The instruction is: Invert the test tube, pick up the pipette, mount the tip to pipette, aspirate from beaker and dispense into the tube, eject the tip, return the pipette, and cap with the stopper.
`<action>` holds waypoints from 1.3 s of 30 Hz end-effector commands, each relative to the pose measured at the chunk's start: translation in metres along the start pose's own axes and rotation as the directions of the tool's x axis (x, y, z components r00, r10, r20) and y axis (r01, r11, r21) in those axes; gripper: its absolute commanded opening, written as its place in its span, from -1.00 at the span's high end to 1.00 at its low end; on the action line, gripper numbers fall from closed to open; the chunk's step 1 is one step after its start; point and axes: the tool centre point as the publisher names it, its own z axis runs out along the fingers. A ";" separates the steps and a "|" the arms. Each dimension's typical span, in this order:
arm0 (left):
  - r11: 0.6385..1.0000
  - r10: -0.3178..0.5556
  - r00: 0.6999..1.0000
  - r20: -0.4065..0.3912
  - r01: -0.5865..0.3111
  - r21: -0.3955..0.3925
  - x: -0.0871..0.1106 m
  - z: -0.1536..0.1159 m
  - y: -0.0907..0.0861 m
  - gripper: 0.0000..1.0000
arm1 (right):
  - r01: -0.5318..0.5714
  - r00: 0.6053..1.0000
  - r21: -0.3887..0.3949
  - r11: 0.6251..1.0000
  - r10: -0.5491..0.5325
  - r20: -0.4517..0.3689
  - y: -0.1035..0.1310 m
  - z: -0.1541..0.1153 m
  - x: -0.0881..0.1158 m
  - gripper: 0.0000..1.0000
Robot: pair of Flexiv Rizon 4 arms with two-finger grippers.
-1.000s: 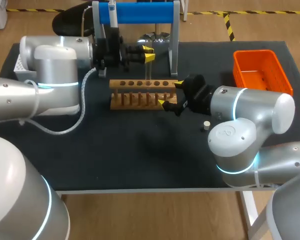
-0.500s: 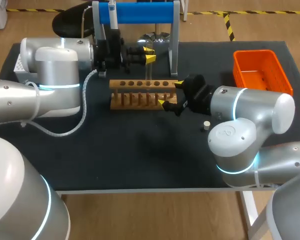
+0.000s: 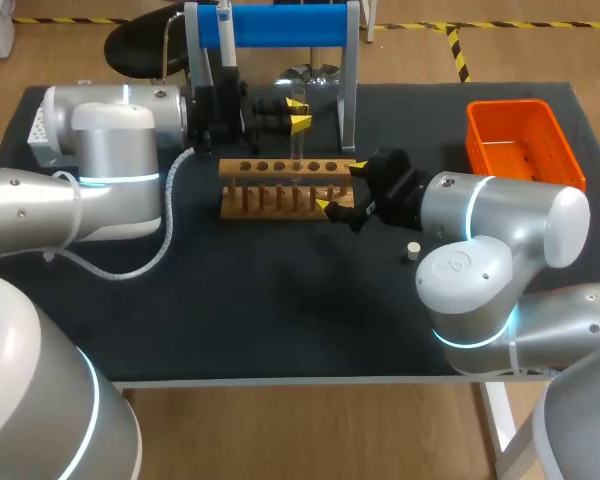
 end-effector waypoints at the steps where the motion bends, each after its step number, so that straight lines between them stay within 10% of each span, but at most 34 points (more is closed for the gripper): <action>1: 1.000 0.004 1.000 -0.007 -0.004 0.008 -0.003 0.001 0.002 1.00 | 0.000 1.000 0.001 1.000 0.000 -0.001 0.000 0.000 0.000 -1.00; 39: 0.999 0.008 1.000 -0.028 -0.007 0.039 -0.003 0.003 0.018 1.00 | 0.000 1.000 0.001 1.000 0.000 -0.001 0.000 0.000 0.000 -1.00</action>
